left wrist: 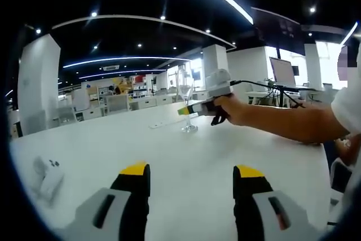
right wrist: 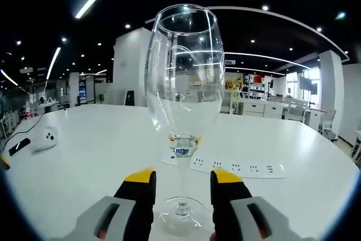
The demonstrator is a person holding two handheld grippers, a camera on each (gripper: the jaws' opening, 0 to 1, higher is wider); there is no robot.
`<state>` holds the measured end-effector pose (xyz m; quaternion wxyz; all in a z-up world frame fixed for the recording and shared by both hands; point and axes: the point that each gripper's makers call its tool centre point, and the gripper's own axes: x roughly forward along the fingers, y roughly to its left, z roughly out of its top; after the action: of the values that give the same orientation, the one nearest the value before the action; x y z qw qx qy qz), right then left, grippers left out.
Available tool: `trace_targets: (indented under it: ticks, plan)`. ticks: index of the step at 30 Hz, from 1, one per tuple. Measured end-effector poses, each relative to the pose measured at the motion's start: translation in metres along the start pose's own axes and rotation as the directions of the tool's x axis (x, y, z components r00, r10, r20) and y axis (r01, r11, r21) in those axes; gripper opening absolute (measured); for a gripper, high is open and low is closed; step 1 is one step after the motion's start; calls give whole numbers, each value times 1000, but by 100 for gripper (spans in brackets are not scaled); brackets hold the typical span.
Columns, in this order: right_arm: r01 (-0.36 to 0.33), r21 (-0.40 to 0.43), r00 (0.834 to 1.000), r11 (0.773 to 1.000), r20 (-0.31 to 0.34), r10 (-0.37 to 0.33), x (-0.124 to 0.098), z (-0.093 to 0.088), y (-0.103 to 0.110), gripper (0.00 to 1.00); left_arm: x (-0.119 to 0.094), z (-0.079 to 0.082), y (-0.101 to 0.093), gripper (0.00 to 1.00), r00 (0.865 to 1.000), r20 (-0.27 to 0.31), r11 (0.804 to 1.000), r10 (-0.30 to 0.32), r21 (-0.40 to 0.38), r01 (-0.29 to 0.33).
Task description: Stand the stemmed glass upright on the table place it in front of you
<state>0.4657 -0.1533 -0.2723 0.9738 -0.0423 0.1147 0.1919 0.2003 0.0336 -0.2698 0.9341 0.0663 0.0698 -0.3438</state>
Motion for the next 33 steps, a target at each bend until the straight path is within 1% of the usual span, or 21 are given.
trace_targets:
  ticks: [23, 33]
  plan:
    - [-4, -2, 1000, 1000, -6, 4, -16, -4, 0, 42, -2, 0, 1, 59, 1000, -2, 1000, 6, 2, -6]
    - [-2, -1, 1000, 1000, -3, 2, -27, -6, 2, 42, -2, 0, 1, 59, 1000, -1, 1000, 9, 4, -9]
